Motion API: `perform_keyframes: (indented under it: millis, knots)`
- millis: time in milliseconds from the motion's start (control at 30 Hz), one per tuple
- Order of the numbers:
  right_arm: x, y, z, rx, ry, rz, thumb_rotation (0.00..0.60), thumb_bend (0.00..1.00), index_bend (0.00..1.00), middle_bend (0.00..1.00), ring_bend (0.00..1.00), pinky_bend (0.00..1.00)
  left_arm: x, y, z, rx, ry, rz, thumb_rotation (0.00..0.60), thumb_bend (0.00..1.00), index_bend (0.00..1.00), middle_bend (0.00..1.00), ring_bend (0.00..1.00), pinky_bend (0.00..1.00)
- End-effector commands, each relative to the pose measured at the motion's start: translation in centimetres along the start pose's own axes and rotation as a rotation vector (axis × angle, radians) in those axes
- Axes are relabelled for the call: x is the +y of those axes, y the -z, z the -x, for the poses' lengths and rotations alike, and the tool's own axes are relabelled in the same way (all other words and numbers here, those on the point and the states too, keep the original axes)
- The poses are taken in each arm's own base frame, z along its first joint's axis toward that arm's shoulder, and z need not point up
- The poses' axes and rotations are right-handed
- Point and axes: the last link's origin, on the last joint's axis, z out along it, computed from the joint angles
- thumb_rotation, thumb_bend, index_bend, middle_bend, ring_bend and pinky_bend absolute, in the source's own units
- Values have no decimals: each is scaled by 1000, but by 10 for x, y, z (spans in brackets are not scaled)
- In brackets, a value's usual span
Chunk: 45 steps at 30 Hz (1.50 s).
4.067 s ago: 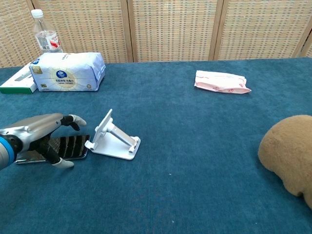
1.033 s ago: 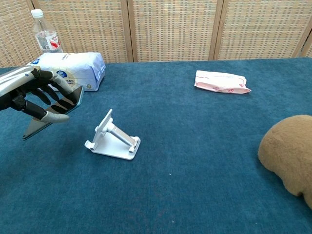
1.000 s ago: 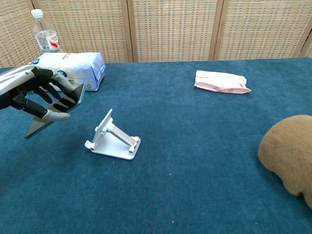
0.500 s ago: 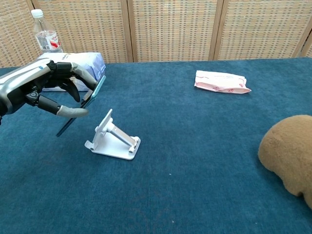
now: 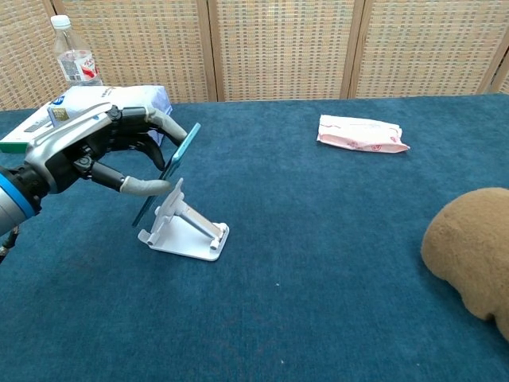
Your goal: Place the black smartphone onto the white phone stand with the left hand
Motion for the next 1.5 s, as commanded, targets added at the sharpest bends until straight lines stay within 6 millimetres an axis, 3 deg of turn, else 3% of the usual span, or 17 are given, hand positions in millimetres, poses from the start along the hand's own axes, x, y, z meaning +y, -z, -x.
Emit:
perform_keyframes:
  millis: [33, 400, 1033, 1100, 1200, 1267, 1367, 1500]
  knots:
    - [0, 0, 0, 0, -1, 2, 600, 105, 0, 0, 0, 0, 2, -4, 8, -3, 51, 38, 600, 189, 381, 415, 463, 337]
    - [1, 0, -1, 1, -10, -1, 600, 105, 0, 0, 0, 0, -10, 7, 9, 1, 138, 84, 600, 187, 381, 414, 463, 337]
    - [2, -1, 0, -1, -5, 9, 600, 105, 0, 0, 0, 0, -34, 6, 17, 5, 155, 63, 600, 143, 378, 407, 456, 337]
    - [2, -1, 0, -1, -6, 12, 600, 105, 0, 0, 0, 0, -36, 7, 18, 11, 166, 59, 600, 122, 345, 357, 414, 337]
    - [3, -2, 0, -4, -5, 14, 600, 105, 0, 0, 0, 0, -36, 7, 18, 16, 167, 74, 600, 35, 153, 128, 226, 332]
    - [3, -2, 0, -5, -5, 13, 600, 105, 0, 0, 0, 0, -36, 7, 18, 4, 167, 80, 600, 5, 46, 28, 127, 301]
    - [3, -1, 0, -4, -6, 13, 600, 105, 0, 0, 0, 0, -38, 9, 18, -8, 181, 79, 600, 0, 0, 0, 17, 226]
    - [3, -1, 0, -4, -8, 13, 600, 105, 0, 0, 0, 0, -36, 10, 14, 21, 188, 103, 600, 0, 0, 0, 0, 178]
